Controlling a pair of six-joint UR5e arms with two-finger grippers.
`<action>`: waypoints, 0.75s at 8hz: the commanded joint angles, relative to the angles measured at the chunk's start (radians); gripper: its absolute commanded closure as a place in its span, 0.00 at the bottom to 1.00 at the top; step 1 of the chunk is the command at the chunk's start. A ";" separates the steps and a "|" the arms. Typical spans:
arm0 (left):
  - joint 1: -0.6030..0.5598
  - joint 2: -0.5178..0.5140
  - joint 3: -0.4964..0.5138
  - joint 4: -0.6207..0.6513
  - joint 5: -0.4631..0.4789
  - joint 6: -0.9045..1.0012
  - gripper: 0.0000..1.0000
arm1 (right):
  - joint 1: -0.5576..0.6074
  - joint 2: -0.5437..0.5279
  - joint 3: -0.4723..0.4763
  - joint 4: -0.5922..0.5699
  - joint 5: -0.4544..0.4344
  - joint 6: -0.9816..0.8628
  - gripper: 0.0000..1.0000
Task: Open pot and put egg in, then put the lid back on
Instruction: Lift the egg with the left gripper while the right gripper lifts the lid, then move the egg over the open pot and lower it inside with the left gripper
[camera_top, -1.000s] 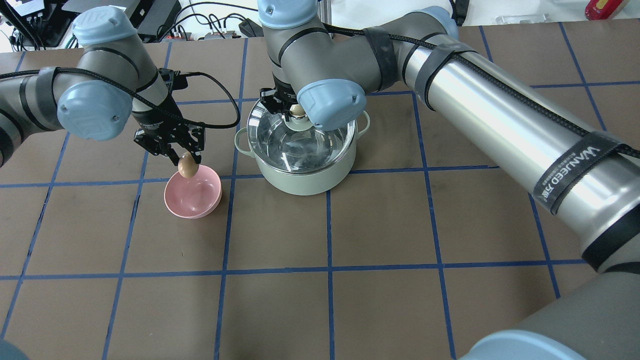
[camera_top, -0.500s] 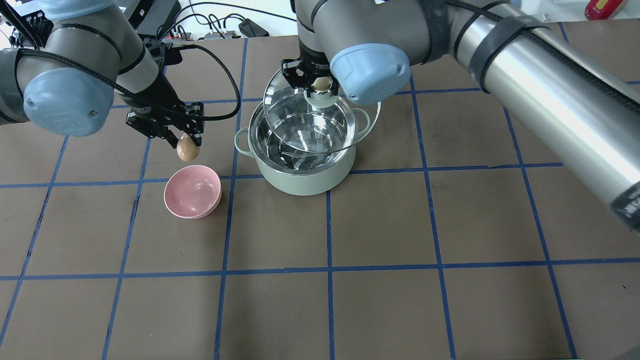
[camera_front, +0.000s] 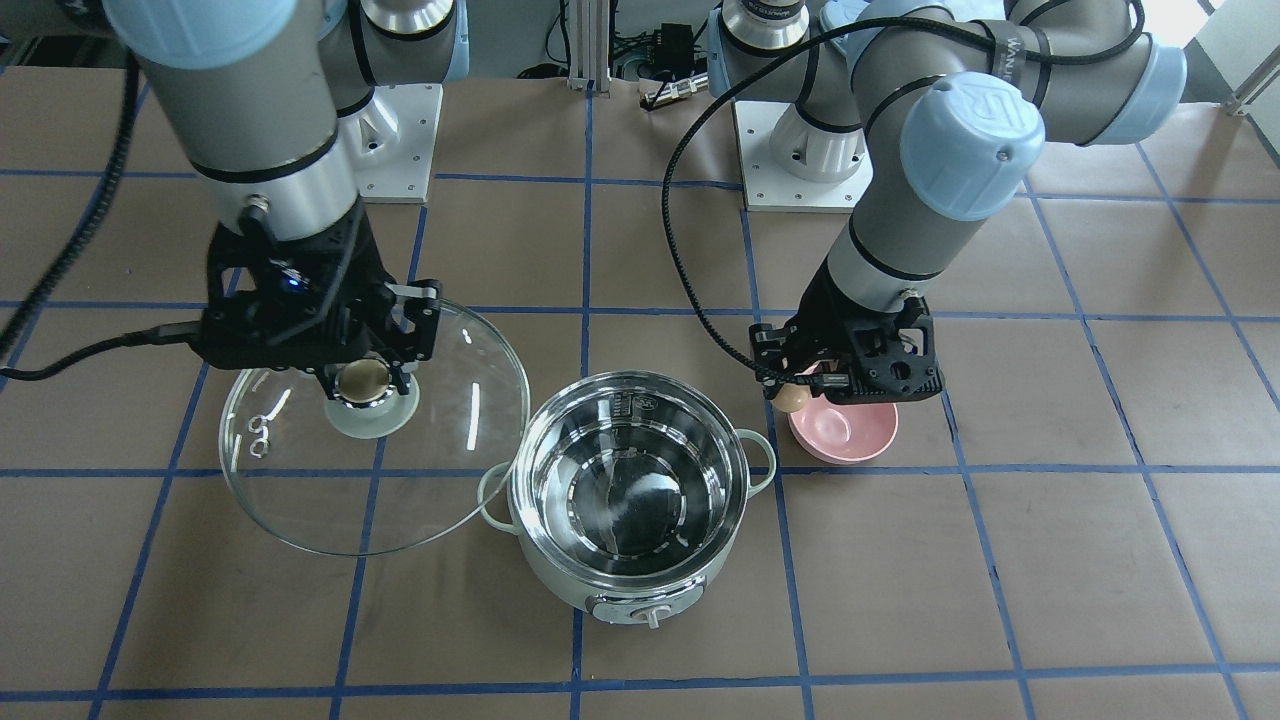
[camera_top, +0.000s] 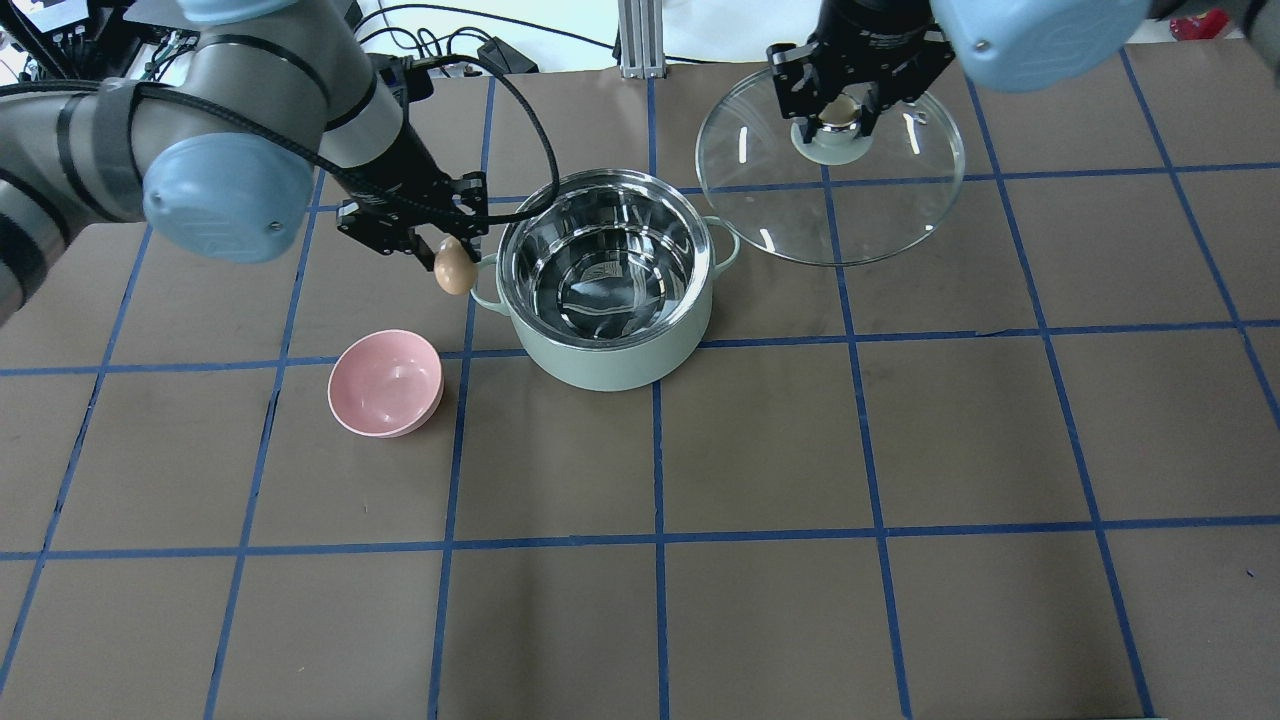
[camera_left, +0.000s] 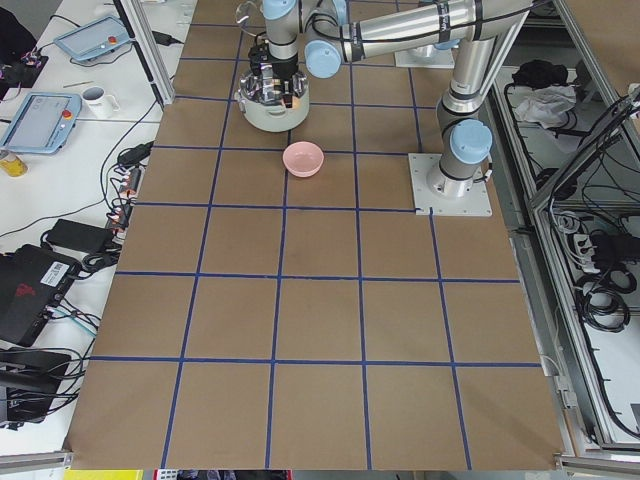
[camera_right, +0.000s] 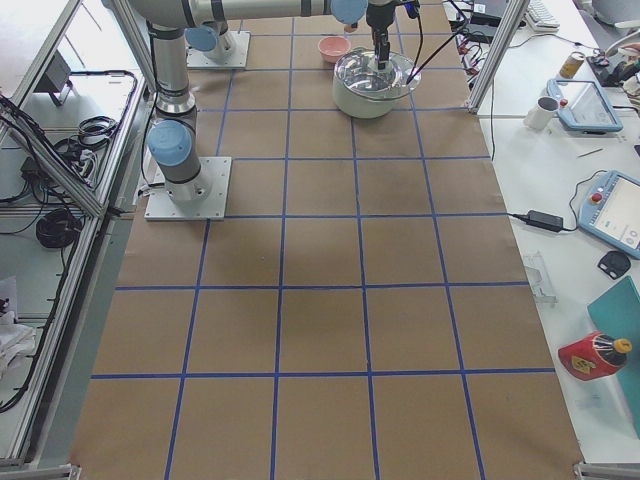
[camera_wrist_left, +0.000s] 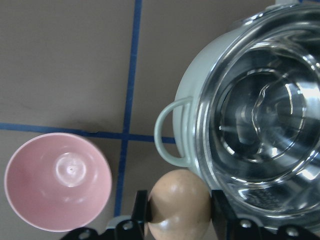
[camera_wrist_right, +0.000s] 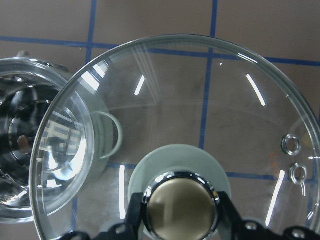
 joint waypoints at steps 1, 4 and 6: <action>-0.162 -0.126 0.106 0.089 -0.015 -0.250 1.00 | -0.125 -0.099 0.063 0.095 -0.013 -0.142 1.00; -0.182 -0.256 0.118 0.228 -0.018 -0.301 1.00 | -0.144 -0.099 0.102 0.065 -0.012 -0.169 1.00; -0.182 -0.305 0.111 0.226 -0.018 -0.329 1.00 | -0.142 -0.104 0.113 0.066 -0.016 -0.182 1.00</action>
